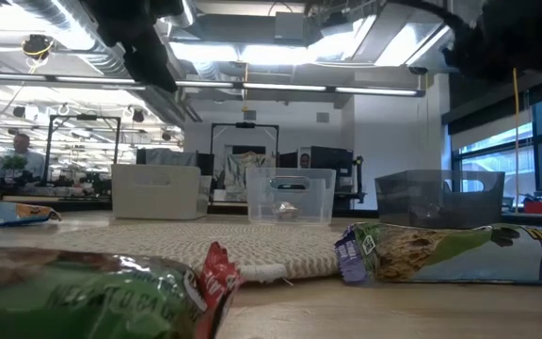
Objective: Pick and place Granola Bars by type
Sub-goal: Put the red granola bar into the black bin
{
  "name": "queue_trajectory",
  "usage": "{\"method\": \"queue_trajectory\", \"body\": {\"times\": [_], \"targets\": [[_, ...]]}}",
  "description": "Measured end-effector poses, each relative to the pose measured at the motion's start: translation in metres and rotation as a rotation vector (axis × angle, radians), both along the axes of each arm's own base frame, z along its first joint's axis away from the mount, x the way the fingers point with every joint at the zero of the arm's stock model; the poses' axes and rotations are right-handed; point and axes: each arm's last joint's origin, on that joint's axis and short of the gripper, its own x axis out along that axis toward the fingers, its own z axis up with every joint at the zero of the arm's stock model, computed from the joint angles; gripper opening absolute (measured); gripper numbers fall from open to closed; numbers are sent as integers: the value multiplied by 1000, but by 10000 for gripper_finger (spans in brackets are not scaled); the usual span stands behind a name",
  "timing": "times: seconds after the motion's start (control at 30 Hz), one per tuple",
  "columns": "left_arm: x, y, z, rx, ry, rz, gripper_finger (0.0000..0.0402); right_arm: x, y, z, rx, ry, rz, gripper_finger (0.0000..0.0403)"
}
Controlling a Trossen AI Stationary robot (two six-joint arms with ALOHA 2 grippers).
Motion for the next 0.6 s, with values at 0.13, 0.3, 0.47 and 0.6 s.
{"method": "queue_trajectory", "body": {"times": [0.13,0.3,0.47,0.6], "targets": [[0,-2,0,0,0,-8,290,-4,-3,-12,-16,20,-27,310],[0,-4,0,0,0,-19,290,-5,-3,-28,11,-24,-37,310],[0,-6,0,0,0,-28,290,-8,-5,-45,24,-46,-83,310],[0,-6,0,1,0,-29,290,-12,-8,-50,9,-24,-112,301]]}}
